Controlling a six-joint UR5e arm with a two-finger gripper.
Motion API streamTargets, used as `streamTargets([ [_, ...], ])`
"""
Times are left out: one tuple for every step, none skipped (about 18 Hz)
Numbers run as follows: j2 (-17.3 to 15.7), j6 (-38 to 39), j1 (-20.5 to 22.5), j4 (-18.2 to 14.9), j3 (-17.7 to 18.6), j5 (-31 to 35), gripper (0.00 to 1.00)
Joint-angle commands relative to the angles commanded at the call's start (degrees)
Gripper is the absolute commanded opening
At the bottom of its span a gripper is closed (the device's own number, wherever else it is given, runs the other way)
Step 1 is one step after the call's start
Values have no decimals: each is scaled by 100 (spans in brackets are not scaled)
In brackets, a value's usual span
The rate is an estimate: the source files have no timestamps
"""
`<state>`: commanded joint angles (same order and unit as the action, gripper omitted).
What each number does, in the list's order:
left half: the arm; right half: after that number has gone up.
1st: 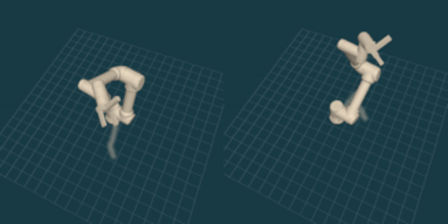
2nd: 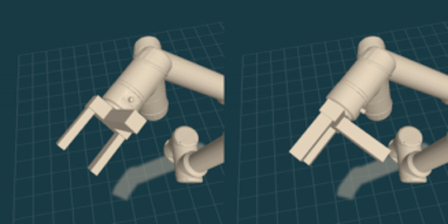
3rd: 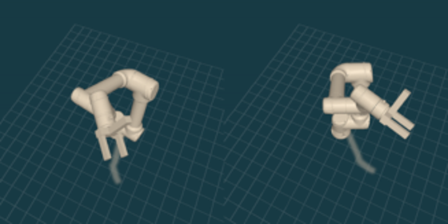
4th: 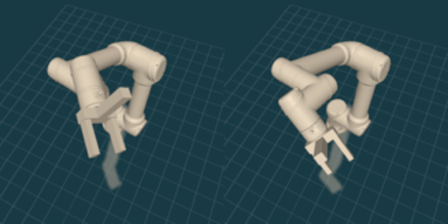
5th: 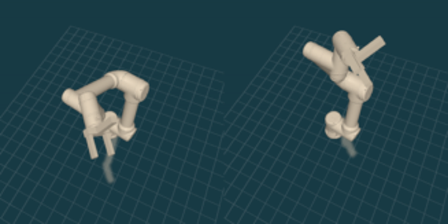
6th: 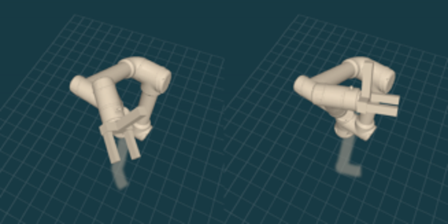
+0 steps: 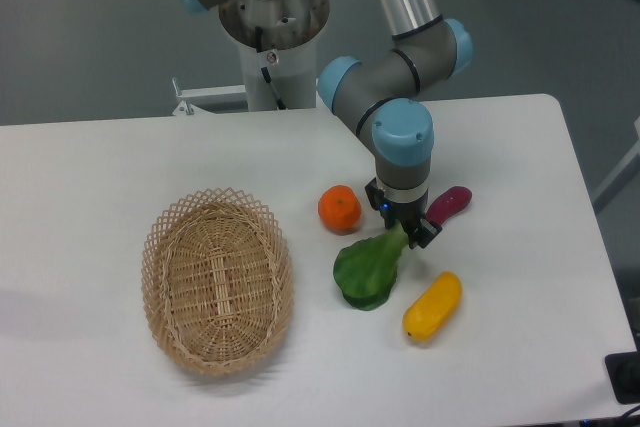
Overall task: Pick up the green vegetable from the table
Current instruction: 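Lower the gripper onto the bok choy stem and close on it, then lift the grasped bok choy up off the table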
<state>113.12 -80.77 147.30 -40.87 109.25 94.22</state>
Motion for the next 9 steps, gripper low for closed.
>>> streamTargets([
  [-9, 17, 0, 0, -26, 0, 35],
  [-9, 35, 0, 0, -70, 0, 34],
  [-18, 44, 0, 0, -79, -9, 34],
  [-26, 44, 9, 0, -105, -35, 34],
  [-35, 44, 18, -9, -140, -44, 34],
  [-53, 44, 35, -9, -167, -61, 34],
  [-96, 44, 53, -18, -184, -70, 34],
  [-192, 35, 70, -52, -202, -105, 35],
  [-254, 35, 97, -79, -211, -219, 35],
])
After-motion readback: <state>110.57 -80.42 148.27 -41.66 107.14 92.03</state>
